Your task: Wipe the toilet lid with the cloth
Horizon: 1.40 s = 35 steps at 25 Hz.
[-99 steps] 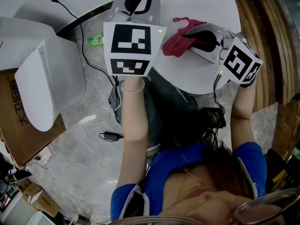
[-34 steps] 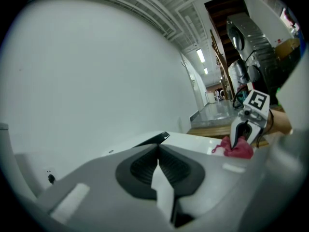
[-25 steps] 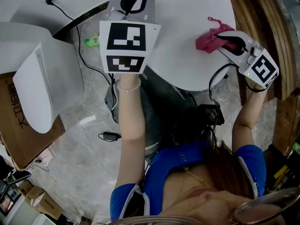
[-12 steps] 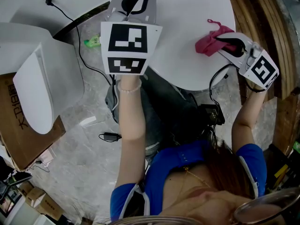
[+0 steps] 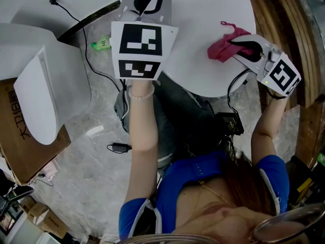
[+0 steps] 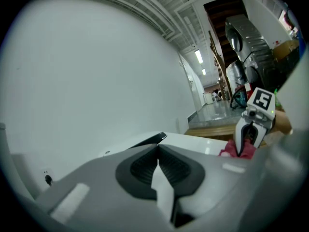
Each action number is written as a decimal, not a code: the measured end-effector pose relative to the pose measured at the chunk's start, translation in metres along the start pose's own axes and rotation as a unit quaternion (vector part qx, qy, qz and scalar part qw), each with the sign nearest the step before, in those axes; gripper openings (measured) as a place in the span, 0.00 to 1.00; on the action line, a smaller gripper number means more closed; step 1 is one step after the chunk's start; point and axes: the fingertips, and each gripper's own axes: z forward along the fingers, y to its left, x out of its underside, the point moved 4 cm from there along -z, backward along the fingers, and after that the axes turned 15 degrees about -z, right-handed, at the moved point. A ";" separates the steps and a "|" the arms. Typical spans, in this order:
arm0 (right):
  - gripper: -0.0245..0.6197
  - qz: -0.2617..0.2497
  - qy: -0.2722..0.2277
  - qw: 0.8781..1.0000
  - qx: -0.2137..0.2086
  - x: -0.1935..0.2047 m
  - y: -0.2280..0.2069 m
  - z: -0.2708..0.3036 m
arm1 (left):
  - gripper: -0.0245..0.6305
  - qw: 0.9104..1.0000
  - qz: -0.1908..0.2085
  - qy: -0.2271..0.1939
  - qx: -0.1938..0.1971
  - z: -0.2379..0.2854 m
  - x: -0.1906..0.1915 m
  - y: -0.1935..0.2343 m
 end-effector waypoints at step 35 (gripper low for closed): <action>0.15 -0.068 -0.015 0.995 -0.067 -0.060 0.020 0.044 | 0.04 1.000 -0.002 -0.004 0.010 -0.001 -0.002 -0.001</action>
